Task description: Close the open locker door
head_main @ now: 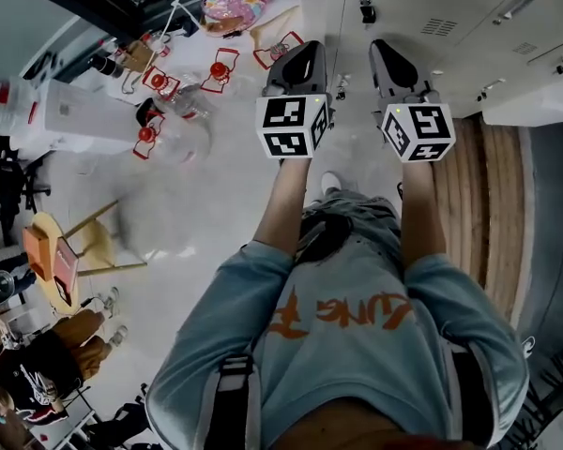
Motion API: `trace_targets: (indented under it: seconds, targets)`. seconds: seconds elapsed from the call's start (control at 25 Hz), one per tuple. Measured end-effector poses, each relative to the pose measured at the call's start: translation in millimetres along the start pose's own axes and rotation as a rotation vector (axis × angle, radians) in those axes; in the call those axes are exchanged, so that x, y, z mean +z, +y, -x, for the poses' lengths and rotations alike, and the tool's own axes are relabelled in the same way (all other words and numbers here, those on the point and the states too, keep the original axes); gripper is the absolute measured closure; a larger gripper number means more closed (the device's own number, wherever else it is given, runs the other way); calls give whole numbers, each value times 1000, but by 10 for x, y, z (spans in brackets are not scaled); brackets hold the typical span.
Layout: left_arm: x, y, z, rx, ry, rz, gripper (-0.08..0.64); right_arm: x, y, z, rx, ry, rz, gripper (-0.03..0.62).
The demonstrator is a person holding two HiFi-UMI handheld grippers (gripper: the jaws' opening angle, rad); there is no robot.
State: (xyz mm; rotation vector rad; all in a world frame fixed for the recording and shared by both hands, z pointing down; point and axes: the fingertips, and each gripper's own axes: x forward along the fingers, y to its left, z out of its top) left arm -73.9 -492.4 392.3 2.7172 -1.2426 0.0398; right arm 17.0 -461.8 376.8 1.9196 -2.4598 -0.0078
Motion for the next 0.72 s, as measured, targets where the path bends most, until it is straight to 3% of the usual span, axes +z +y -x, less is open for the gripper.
trace_targets:
  seconds: [0.72]
  targets:
    - [-66, -80, -28, -16, 2, 6, 538, -118, -6, 62, -4, 25, 17, 563]
